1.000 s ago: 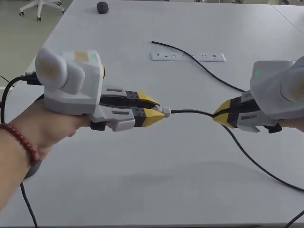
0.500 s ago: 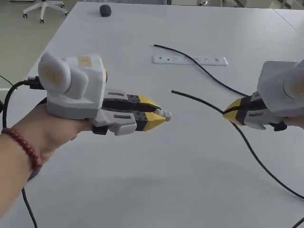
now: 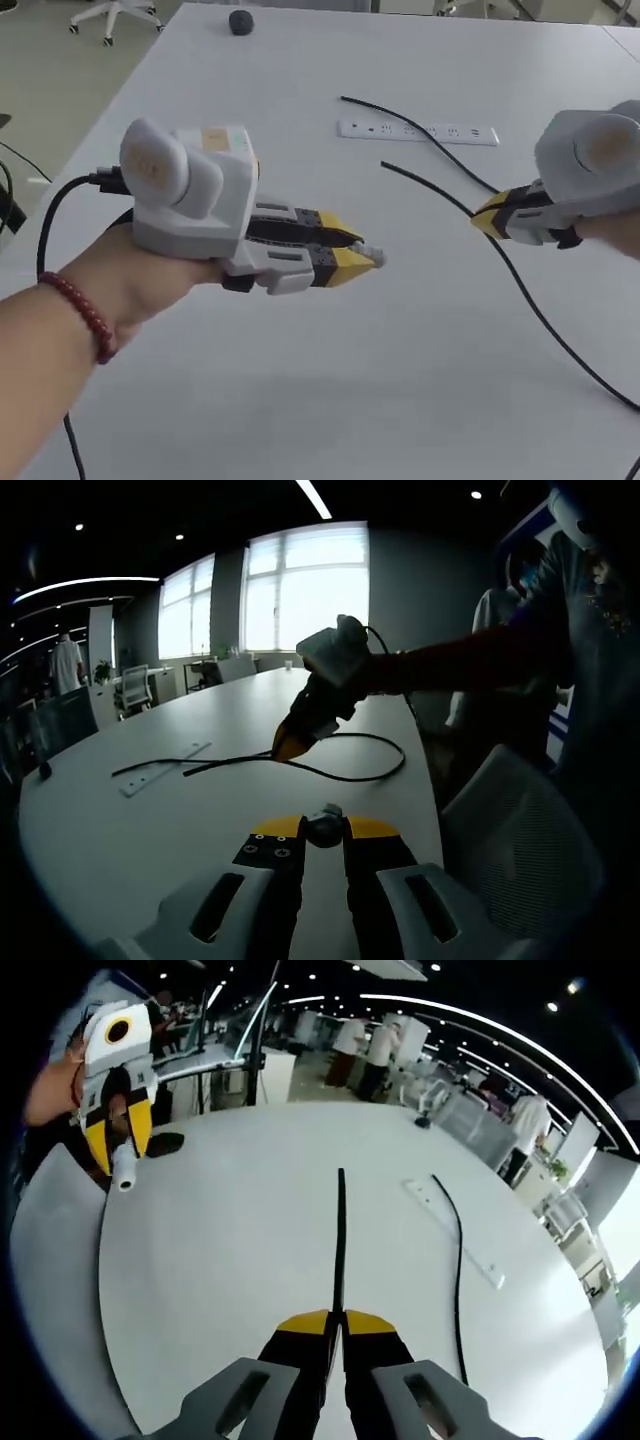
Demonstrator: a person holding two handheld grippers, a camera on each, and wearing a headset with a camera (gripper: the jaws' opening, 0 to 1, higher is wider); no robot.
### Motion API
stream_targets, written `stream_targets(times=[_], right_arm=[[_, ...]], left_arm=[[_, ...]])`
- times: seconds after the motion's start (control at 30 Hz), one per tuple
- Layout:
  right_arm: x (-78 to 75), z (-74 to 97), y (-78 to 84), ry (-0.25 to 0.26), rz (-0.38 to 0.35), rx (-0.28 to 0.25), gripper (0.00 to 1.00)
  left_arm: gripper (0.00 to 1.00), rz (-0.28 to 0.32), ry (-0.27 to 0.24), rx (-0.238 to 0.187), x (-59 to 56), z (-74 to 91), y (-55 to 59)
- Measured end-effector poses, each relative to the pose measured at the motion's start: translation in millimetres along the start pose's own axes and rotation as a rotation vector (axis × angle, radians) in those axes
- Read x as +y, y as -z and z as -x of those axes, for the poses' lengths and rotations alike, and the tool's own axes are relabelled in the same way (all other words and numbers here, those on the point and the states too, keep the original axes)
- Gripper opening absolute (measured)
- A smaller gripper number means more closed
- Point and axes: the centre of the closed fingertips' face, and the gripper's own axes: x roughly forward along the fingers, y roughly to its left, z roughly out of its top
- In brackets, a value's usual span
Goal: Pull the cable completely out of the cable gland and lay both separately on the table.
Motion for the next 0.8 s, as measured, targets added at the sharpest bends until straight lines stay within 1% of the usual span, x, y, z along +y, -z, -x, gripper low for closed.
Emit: stream_targets(times=[0.03, 0.07, 0.1, 0.17, 0.23, 0.3, 0.37, 0.4, 0.43, 0.47, 0.53, 0.57, 0.63, 0.67, 0.7, 0.73, 0.8], right_arm=[[-4.1, -5.4, 1.1, 0.007, 0.005, 0.007, 0.00], [-6.4, -13.7, 4.3, 0.002, -0.011, 0.028, 0.00], [-6.7, -16.4, 4.1, -0.002, -0.016, 0.027, 0.00], [-10.2, -34.9, 7.4, -0.003, -0.010, 0.050, 0.00], [-10.7, -46.1, 10.6, -0.012, -0.037, 0.065, 0.00], [-11.6, -59.3, 11.0, -0.015, -0.033, 0.072, 0.00], [-8.7, -71.8, 12.9, -0.031, -0.084, 0.080, 0.00], [-7.8, -77.4, 14.7, -0.029, -0.059, 0.089, 0.00], [-8.2, -80.7, 16.0, -0.029, -0.045, 0.101, 0.00], [-7.5, -85.5, 15.3, -0.041, -0.069, 0.097, 0.00], [-11.3, -92.7, 16.5, -0.034, -0.063, 0.100, 0.00], [-13.6, -96.8, 18.1, -0.044, -0.065, 0.108, 0.00], [-20.3, -100.7, 18.0, -0.034, -0.073, 0.107, 0.00], [-20.6, -102.0, 18.4, -0.040, -0.096, 0.109, 0.00], [-22.6, -104.9, 19.3, -0.033, -0.084, 0.116, 0.00], [-23.2, -106.5, 20.3, -0.035, -0.076, 0.121, 0.00], [-22.9, -109.5, 22.1, -0.051, -0.097, 0.131, 0.00]], left_arm=[[0.16, 0.001, 0.001, 0.000, 0.2, -0.7, 0.6], [0.16, 0.000, 0.004, 0.000, 0.2, -1.7, 1.4], [0.16, 0.000, 0.005, 0.000, 0.3, -2.1, 1.6], [0.16, 0.006, 0.007, 0.004, 3.3, -4.7, 5.5], [0.16, 0.006, 0.008, 0.008, 5.0, -5.9, 7.5], [0.16, 0.010, 0.009, 0.007, 7.3, -7.2, 9.0], [0.16, 0.011, 0.004, 0.011, 11.3, -8.0, 12.2], [0.16, 0.022, 0.003, 0.011, 13.2, -8.6, 13.9], [0.16, 0.022, 0.002, 0.013, 14.5, -9.2, 15.6], [0.16, 0.021, -0.001, 0.019, 16.4, -9.7, 17.9], [0.16, 0.026, 0.000, 0.021, 18.6, -10.2, 20.1], [0.16, 0.027, 0.000, 0.023, 19.7, -10.5, 21.3], [0.16, 0.024, -0.002, 0.028, 21.2, -10.6, 22.8], [0.16, 0.025, -0.001, 0.029, 22.5, -10.9, 23.6], [0.16, 0.026, -0.002, 0.030, 23.4, -11.1, 24.2], [0.16, 0.026, -0.001, 0.031, 24.2, -11.6, 25.0], [0.16, 0.025, 0.002, 0.035, 24.7, -12.8, 26.8]])
